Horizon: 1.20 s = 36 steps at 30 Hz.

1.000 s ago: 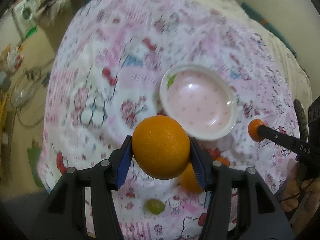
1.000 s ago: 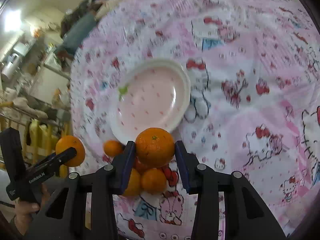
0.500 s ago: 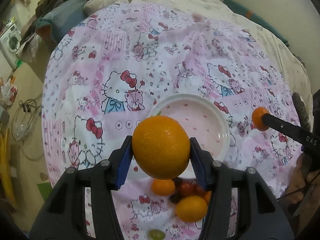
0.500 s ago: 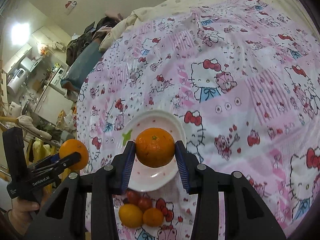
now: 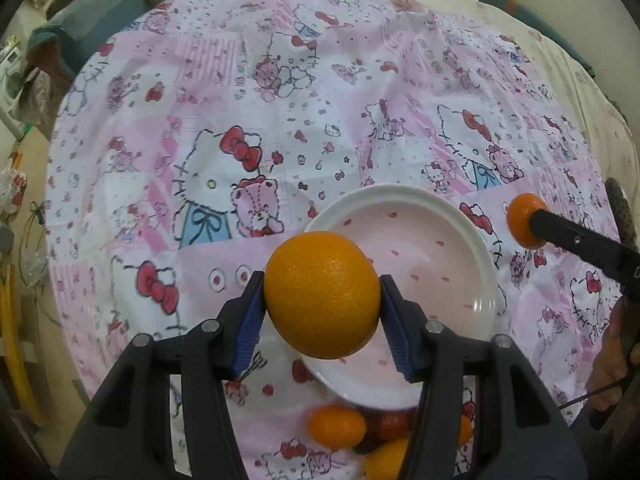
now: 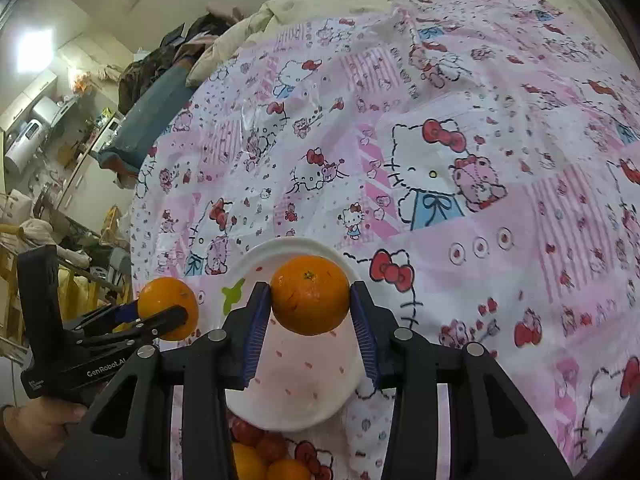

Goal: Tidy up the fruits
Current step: 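Carry both fruits onto the white plate and open both tools to release them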

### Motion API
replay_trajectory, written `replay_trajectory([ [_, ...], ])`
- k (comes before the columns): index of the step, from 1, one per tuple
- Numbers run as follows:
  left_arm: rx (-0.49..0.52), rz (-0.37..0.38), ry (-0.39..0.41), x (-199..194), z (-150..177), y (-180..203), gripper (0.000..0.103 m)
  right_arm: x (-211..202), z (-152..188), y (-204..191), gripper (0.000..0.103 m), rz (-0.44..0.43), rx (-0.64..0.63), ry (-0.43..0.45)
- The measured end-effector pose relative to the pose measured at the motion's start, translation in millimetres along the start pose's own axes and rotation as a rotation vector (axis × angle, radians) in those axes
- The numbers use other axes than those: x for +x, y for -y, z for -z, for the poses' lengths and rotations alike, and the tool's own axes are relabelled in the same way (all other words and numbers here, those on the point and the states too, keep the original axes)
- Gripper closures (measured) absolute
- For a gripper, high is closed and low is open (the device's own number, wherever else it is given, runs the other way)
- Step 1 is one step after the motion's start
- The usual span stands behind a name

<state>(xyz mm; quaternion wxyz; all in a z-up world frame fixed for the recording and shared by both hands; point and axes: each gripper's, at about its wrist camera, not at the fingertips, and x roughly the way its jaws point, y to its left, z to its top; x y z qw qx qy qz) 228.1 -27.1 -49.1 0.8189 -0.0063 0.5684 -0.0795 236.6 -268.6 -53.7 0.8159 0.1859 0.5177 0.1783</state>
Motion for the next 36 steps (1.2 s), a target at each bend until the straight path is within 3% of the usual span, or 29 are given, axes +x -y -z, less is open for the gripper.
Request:
replay_trajectory([
  [3,0.012,0.041,-0.015,12.3,-2.6,1.0,0.052,14.5,-2.8,1.7,0.060,0.002,-0.006,-0.025],
  [19,0.062,0.095,-0.064,55.3,-14.5,14.1,0.052,79.7,-8.1,7.7,0.060,-0.039,0.026,-0.163],
  [34,0.104,0.055,-0.073,69.4,-9.9,29.6,0.048,86.0,-6.1,13.7,0.058,-0.055,0.064,-0.169],
  [36,0.098,0.040,-0.064,67.7,-10.4,28.9,0.029,86.4,-5.9,12.0,0.058,-0.049,0.054,-0.171],
])
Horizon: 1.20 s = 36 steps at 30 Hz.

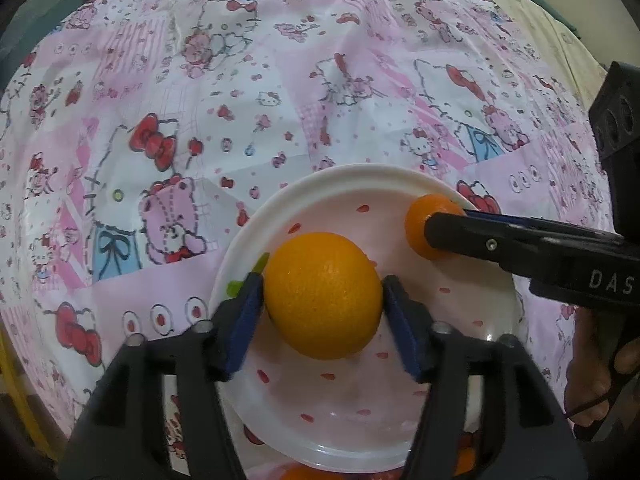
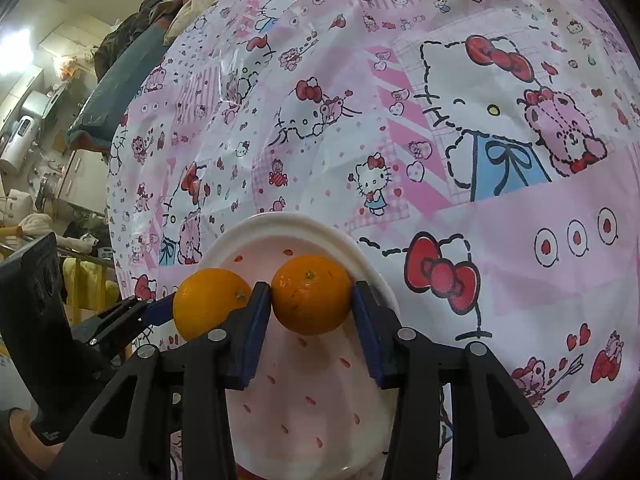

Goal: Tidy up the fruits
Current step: 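Carry both fruits onto the white plate and open both tools to release them, then withdraw both tools from the plate back toward the remaining fruit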

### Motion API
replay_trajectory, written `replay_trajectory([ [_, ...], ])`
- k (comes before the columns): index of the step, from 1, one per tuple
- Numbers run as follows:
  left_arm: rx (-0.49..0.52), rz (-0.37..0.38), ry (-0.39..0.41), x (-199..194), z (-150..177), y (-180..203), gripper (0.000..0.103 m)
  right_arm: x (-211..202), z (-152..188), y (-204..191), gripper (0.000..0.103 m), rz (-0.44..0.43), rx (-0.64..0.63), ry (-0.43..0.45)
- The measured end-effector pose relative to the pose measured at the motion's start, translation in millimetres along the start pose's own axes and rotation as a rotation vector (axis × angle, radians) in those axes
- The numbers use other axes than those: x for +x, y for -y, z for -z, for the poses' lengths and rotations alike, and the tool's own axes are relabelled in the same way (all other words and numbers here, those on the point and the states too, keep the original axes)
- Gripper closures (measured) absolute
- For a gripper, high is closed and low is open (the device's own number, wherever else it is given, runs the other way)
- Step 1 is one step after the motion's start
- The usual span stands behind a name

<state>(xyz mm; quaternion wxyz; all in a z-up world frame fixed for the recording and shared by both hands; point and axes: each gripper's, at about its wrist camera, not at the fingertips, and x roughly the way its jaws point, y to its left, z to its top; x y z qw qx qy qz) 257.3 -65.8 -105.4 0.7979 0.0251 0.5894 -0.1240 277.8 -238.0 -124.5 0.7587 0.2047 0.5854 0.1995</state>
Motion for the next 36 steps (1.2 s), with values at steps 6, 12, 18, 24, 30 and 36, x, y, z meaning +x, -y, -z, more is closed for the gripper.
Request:
replay_trajectory([
  [6,-0.011,0.000,0.017,-5.2,0.0,-1.7,0.016,0.3,0.2,-0.3,0.057,0.004,-0.005,0.000],
  [12,0.004,-0.026,0.054,-16.8,0.9,-2.3,0.016,-9.7,-4.2,-4.6,0.049,0.011,-0.027,0.038],
  [18,0.007,-0.057,0.074,-26.9,5.9,-7.3,0.016,-22.0,-4.8,-13.5,0.036,0.018,-0.055,0.075],
  [24,-0.018,-0.072,0.090,-40.3,12.5,-12.9,0.016,-38.6,-0.6,-23.7,0.036,0.045,-0.096,0.106],
  [30,-0.089,-0.046,0.108,-59.3,20.9,-21.4,0.016,-65.7,12.5,-34.7,0.020,0.063,-0.101,0.167],
  [36,-0.109,-0.055,0.118,-84.8,36.8,-17.9,0.016,-95.8,35.2,-57.5,0.019,0.056,-0.158,0.191],
])
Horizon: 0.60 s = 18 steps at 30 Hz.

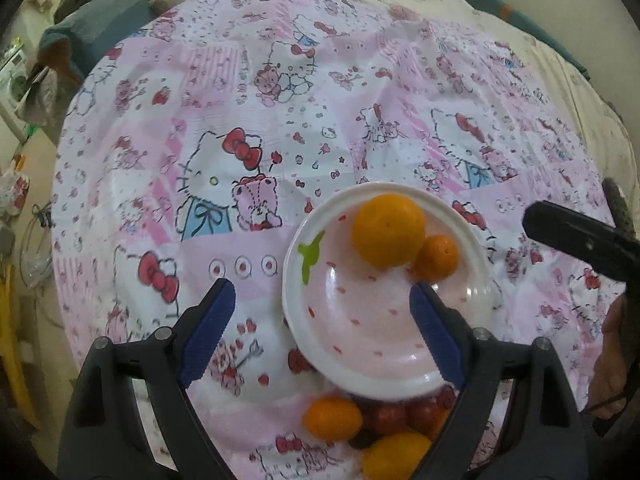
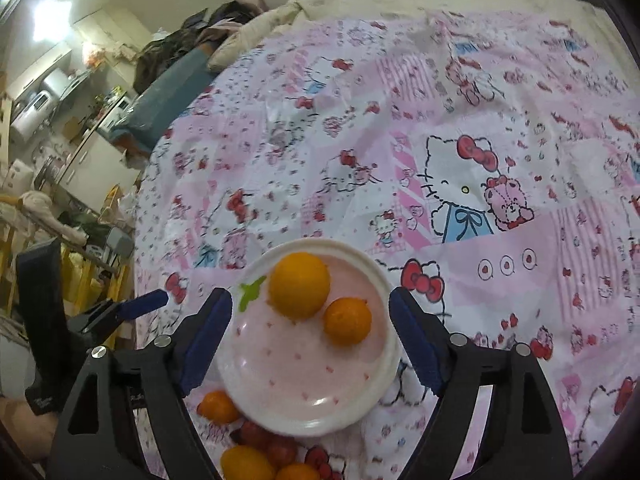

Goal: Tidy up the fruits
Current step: 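Withdraw both tools from the plate back toward the remaining fruit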

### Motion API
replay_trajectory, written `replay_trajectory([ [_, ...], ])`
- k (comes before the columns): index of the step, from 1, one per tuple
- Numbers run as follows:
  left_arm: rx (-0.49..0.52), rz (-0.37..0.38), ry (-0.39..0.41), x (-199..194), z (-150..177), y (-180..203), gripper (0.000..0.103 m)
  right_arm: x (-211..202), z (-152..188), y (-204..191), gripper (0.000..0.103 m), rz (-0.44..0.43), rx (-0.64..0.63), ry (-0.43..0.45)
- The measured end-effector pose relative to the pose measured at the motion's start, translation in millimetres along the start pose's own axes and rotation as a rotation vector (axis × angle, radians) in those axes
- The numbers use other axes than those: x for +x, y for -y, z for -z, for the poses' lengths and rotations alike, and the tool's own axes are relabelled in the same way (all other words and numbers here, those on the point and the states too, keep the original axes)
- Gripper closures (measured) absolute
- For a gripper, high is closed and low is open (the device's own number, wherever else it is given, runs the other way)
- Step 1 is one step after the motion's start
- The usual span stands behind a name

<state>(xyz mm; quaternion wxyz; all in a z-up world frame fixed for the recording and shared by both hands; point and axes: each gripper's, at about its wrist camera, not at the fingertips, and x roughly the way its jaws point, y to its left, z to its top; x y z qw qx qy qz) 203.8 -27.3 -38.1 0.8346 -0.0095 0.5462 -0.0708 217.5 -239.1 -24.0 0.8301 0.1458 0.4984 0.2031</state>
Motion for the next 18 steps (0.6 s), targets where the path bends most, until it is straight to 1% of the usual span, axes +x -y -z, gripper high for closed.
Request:
replay_trajectory([
  [8,-0.064,0.011,0.012,-31.0,30.5,-4.6,0.016,-32.2,30.7,-18.2,0.019,-0.018,-0.009,0.019],
  [13,-0.056,-0.014,0.029,-46.8,49.9,-4.4,0.016,-48.3,54.1,-22.0,0.019,-0.002,-0.027,0.030],
  [17,-0.060,-0.022,0.033,-57.1,63.8,-3.2,0.016,-53.6,74.1,-18.8,0.019,0.001,-0.003,0.019],
  [18,-0.057,-0.011,0.032,-60.1,68.3,-1.7,0.016,-54.9,78.4,-17.7,0.019,-0.003,0.005,0.015],
])
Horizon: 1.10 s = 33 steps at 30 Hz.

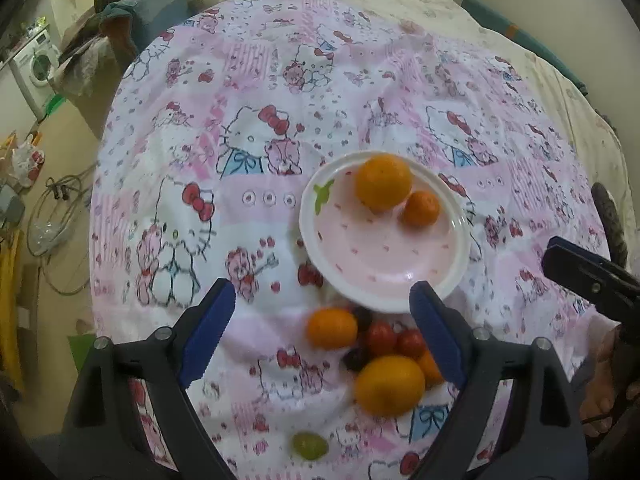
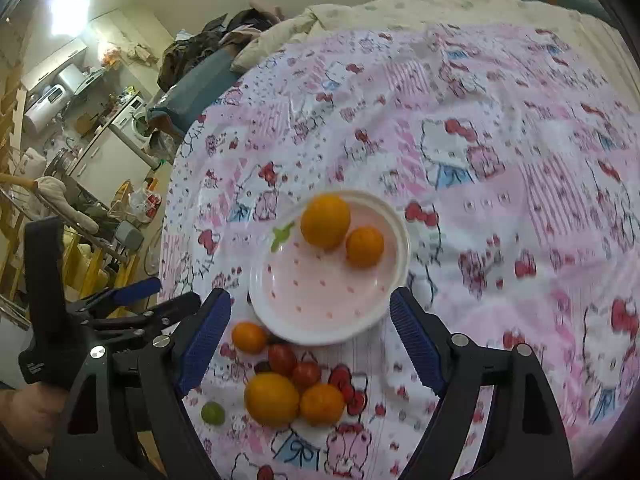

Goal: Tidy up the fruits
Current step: 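Withdraw both tools from the plate back toward the remaining fruit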

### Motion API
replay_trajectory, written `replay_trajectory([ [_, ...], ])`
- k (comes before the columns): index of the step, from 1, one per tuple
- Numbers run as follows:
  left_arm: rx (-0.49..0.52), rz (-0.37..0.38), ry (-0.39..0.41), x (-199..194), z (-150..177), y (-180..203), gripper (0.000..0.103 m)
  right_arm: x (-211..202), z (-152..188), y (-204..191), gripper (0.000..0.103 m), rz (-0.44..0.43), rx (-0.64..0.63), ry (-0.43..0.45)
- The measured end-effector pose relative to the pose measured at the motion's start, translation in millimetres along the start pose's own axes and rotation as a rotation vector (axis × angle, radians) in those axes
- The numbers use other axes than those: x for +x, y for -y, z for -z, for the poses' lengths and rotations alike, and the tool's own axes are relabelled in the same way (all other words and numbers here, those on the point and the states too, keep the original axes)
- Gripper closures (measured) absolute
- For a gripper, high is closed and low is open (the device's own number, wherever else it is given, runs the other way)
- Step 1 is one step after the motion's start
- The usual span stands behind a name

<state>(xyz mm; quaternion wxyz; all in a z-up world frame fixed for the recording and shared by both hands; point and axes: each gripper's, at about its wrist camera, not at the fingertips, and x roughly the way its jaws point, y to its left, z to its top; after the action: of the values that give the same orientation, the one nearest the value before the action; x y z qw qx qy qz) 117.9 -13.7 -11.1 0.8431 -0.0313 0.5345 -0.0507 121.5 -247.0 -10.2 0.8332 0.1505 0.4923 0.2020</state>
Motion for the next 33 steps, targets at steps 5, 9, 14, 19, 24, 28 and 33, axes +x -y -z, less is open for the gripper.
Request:
replay_trajectory([
  [5,0.015,-0.010,0.025,-11.5,14.9,5.3,0.016,-9.1,16.2,7.7,0.019,0.009,0.033,0.003],
  [9,0.009,0.002,0.019,-13.0,19.7,4.1,0.016,-13.9,24.1,16.6,0.019,0.029,0.061,0.017],
  [14,-0.039,0.010,0.020,-10.6,23.1,-4.0,0.016,-8.6,28.5,24.8,0.019,0.060,0.073,-0.001],
  [19,-0.064,0.009,0.006,-4.4,24.4,-6.5,0.016,1.0,28.0,33.5,0.019,0.053,0.117,-0.018],
  [24,-0.087,0.001,-0.005,-0.7,24.7,-10.6,0.016,9.4,28.6,34.7,0.019,0.045,0.135,-0.041],
  [28,-0.126,-0.011,-0.018,2.5,24.6,-18.9,0.016,14.5,30.4,40.2,0.019,0.026,0.170,-0.063],
  [33,-0.184,-0.022,-0.037,6.6,24.9,-31.4,0.016,33.3,36.9,54.2,0.019,-0.016,0.264,-0.154],
])
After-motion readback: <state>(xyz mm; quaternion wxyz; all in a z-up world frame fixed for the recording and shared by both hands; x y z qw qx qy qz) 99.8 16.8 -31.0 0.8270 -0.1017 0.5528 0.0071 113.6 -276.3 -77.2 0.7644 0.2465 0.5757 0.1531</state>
